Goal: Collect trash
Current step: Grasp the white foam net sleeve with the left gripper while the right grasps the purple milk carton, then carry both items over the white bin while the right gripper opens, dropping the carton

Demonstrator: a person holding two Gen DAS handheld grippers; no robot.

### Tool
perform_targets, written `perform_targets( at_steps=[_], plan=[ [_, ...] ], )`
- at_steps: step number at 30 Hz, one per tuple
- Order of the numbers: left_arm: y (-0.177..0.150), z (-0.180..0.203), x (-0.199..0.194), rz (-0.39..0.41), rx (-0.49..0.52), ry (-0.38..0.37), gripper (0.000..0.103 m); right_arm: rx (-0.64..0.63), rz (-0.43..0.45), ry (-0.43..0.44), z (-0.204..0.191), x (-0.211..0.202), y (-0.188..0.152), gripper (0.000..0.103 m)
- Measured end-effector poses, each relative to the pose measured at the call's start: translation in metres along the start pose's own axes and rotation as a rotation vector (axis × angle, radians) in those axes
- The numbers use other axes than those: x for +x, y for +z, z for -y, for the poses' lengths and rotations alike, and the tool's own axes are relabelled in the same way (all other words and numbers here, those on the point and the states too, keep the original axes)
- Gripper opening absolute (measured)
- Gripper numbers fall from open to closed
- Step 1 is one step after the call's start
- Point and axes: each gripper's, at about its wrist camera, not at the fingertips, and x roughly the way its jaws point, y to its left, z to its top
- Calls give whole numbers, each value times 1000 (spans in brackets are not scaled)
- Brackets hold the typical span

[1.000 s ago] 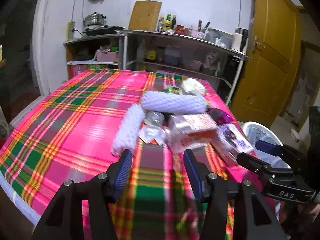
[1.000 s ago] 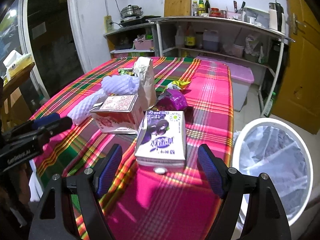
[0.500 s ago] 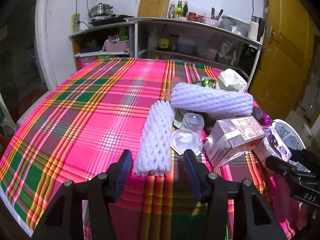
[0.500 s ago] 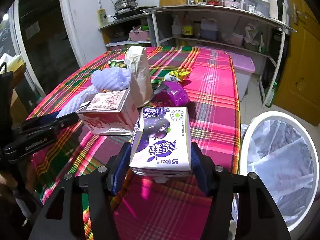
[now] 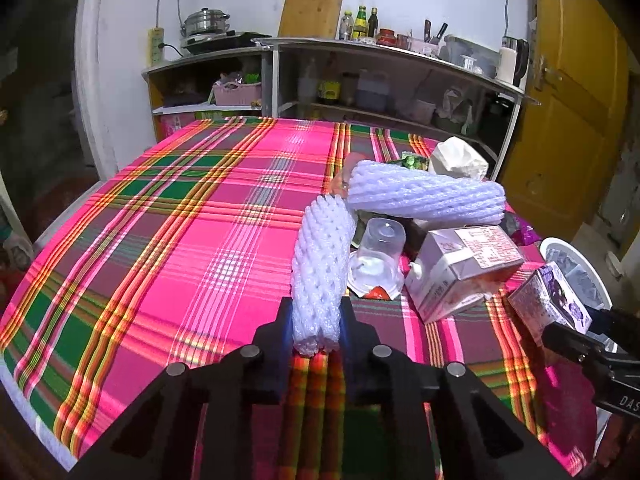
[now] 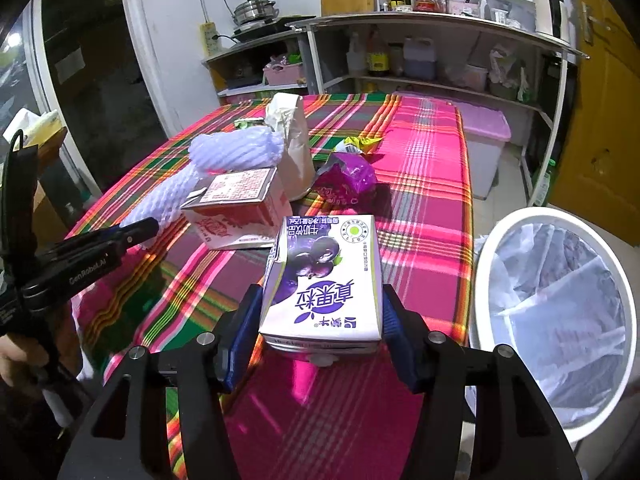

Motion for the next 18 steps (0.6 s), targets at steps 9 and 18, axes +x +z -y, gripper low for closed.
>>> perform_targets(
  at_steps=[9,18],
  plan=[
    [-8,4,-43,51,-26,-5,20,9,46,-5,3,-33,-10,58],
    [-13,12,-76,93,-25,-13,20,42,75,-28,16,-57,-21,58]
  ],
)
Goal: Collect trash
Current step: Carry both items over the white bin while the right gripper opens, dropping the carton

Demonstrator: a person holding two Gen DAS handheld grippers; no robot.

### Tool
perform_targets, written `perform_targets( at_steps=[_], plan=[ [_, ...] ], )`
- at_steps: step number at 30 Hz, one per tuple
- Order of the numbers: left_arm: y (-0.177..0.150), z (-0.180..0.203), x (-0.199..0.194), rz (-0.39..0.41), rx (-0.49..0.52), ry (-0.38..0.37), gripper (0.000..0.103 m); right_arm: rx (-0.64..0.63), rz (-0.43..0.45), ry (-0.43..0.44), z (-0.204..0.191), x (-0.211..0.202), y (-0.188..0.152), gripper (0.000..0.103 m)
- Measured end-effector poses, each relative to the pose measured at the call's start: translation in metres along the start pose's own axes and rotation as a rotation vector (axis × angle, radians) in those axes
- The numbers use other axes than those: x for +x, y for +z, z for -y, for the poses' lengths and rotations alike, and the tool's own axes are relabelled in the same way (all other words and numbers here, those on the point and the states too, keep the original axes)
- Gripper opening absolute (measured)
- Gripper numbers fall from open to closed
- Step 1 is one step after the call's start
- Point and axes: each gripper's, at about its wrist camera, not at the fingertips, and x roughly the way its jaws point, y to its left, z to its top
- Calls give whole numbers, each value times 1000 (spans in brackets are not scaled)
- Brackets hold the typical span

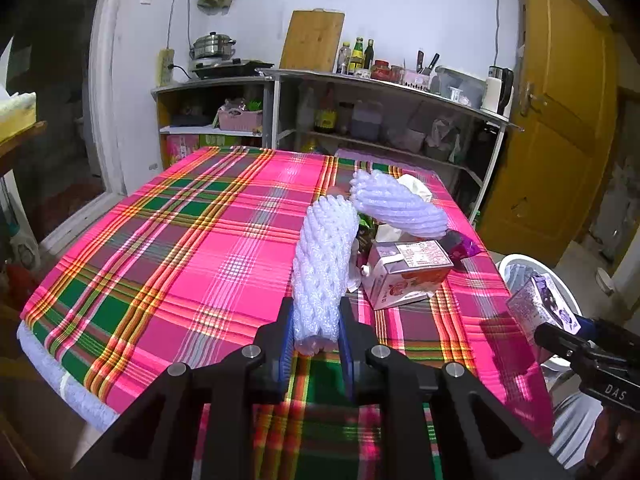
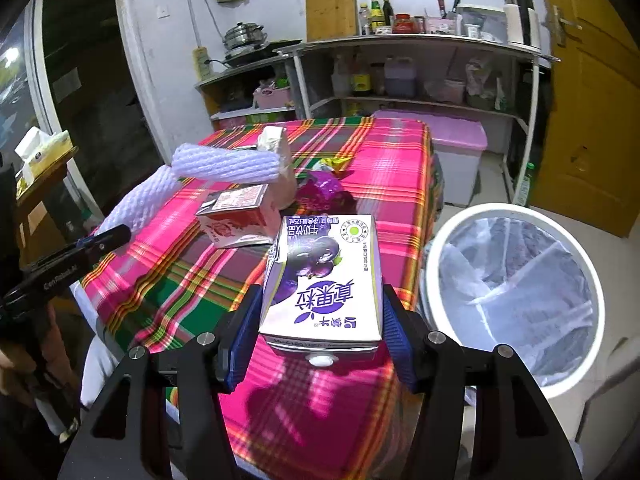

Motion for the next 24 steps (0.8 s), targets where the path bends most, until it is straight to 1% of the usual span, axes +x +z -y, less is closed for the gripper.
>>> perform_targets(
  at_steps=[6,10,15,24],
  plan=[
    [1,-7,-9,11,-22,29,20,23,16,-15,10,-12,-2,58],
    [3,-1,-18,30,-9,12,20,36,36,-28,18,-20,-1,58],
    [8,22,-25,41,27,-48,20,56,57,-53,28,-30,-3,58],
    [8,87,-19,18,136,-203,20,108,70,-122,57,-44,-6,58]
  ],
)
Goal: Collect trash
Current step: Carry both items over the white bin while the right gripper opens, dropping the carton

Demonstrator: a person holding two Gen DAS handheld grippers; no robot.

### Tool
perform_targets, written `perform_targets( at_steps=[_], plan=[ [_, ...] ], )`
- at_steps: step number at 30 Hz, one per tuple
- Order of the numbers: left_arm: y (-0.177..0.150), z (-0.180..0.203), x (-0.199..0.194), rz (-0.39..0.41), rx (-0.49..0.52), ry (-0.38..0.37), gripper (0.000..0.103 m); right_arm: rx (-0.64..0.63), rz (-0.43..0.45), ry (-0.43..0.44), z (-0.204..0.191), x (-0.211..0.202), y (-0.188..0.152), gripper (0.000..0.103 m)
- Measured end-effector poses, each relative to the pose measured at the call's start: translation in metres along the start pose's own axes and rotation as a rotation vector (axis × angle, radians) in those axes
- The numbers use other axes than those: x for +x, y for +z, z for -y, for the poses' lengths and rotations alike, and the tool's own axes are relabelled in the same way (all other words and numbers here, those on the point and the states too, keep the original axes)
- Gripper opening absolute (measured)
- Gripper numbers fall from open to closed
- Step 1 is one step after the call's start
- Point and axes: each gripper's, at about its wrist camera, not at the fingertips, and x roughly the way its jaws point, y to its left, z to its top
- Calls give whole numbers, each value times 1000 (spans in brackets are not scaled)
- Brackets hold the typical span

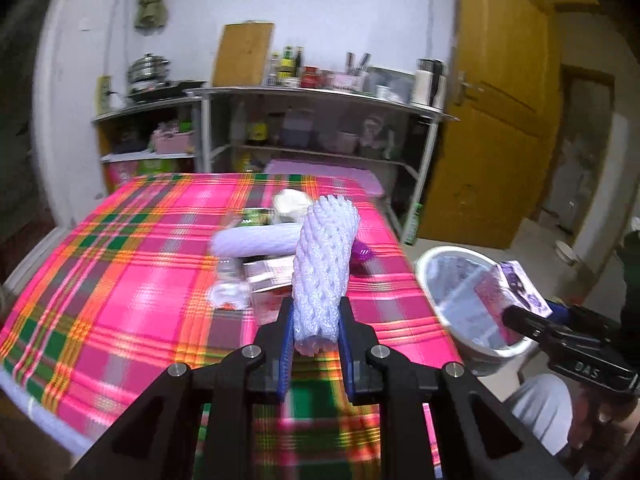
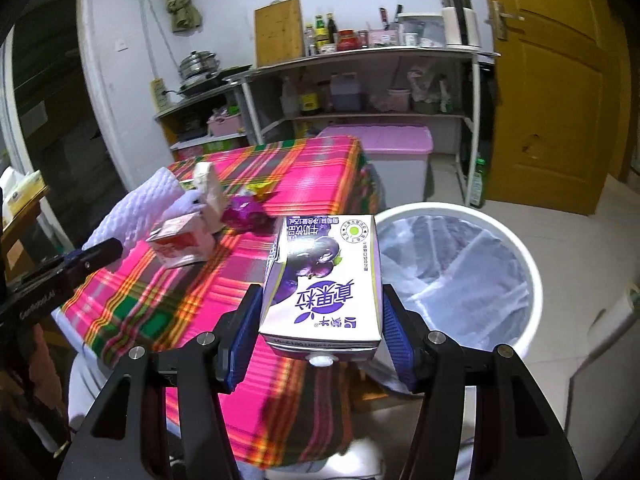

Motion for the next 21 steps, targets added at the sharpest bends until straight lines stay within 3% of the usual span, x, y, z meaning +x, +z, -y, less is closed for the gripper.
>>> perform_targets(
  at_steps=[7,21],
  plan=[
    [5,36,23,-32,48,-89,20,40,2,-48,27,0,0,58],
    [10,97,84,-139,144,-192,20,136,-50,-109,84,21,-6,58]
  ],
)
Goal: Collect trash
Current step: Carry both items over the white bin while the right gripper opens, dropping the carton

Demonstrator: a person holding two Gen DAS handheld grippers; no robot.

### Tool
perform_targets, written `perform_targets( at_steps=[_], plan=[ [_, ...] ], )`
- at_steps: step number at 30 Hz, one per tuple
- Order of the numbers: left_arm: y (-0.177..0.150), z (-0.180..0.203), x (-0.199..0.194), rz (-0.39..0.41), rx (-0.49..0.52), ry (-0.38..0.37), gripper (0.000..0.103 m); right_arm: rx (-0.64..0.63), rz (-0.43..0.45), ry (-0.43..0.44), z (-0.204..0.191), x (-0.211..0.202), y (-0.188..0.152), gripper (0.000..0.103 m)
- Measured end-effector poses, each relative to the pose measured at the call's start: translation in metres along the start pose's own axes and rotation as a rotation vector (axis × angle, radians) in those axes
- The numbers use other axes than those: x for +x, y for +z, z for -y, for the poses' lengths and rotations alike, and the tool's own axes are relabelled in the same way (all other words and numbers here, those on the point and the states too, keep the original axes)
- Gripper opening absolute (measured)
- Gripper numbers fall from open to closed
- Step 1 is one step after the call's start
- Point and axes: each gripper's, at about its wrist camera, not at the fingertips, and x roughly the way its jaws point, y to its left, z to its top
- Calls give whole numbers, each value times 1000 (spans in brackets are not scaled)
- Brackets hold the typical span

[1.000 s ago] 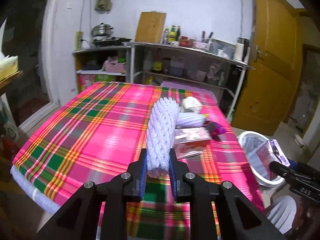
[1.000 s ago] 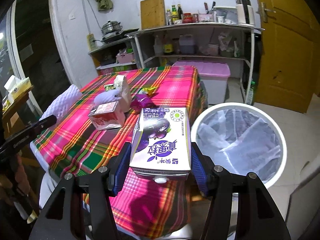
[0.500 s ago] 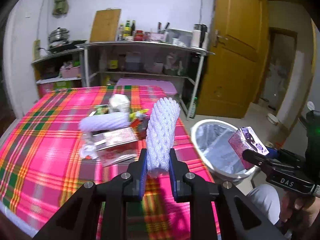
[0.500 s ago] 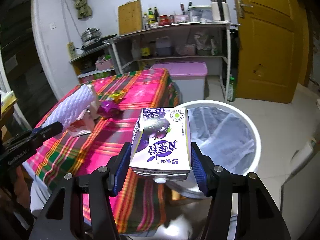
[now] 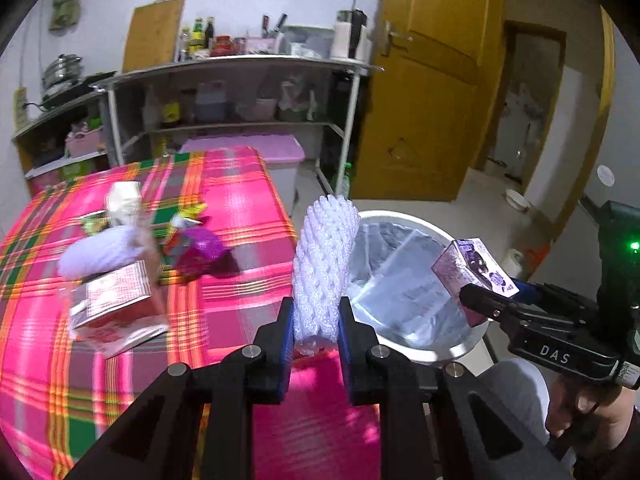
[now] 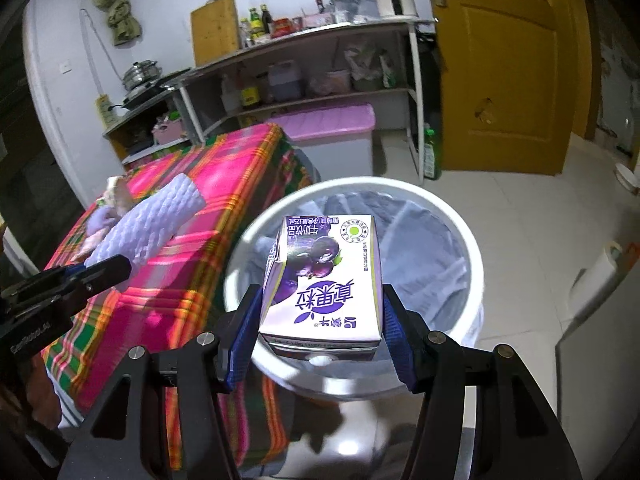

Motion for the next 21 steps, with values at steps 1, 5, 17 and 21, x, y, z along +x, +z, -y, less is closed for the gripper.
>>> perform_targets(
  at_steps=[1,5,17,21],
  plan=[
    [1,4,5,-8,6,-6,20,7,-9,-3,5,3,0,58],
    [5,15,29,-50,19,-33,20,29,-50,-17,20,18,1,58],
    [10,39,92,-185,47,-94,21,50,-118,-36,43,44,-2,60],
    [13,37,98,-199,35,-108,24,60,-105,-39,46,42,-1,63]
  ],
)
